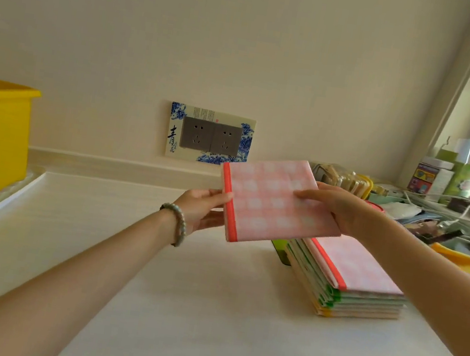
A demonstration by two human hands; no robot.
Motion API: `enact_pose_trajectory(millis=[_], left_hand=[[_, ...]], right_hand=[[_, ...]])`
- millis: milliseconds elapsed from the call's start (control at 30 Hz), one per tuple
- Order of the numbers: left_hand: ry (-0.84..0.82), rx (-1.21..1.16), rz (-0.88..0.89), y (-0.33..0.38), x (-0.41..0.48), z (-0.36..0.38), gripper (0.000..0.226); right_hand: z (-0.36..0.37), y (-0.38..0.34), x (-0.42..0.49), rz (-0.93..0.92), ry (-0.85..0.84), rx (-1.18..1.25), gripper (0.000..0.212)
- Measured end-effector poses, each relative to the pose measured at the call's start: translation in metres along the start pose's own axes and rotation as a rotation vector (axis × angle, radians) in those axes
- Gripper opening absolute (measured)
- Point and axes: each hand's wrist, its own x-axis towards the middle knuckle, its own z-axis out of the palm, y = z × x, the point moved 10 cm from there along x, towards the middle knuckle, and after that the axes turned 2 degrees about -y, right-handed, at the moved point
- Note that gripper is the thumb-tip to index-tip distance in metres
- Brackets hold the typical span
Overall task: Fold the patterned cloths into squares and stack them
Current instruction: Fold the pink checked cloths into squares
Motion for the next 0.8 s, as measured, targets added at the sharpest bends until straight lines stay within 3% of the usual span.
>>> enact_pose_trajectory(millis=[333, 533, 700, 800], left_hand=[[-0.167, -0.044, -0.093, -0.038, 0.024, 0.153, 0.012], [-0.123, -0.023, -0.174, -0.068, 0.032, 0.168, 0.013], [-0.087, 0.029, -0.207, -0.081, 0.035, 0.163, 0.019], [-0.048, 0.093, -0.218, -0.087, 0.037, 0.156, 0.027]], right_hand=[[-0.155, 0.035, -0.031, 0.193, 0.193, -0.220, 0.029], [-0.177, 0.070, -0.025, 0.255, 0.210, -0.264, 0.068], [-0.174, 0.091, -0.017, 0.322, 0.175, -0.251, 0.060], [-0.174, 0.097, -0.015, 0.347, 0.168, -0.358, 0.066]])
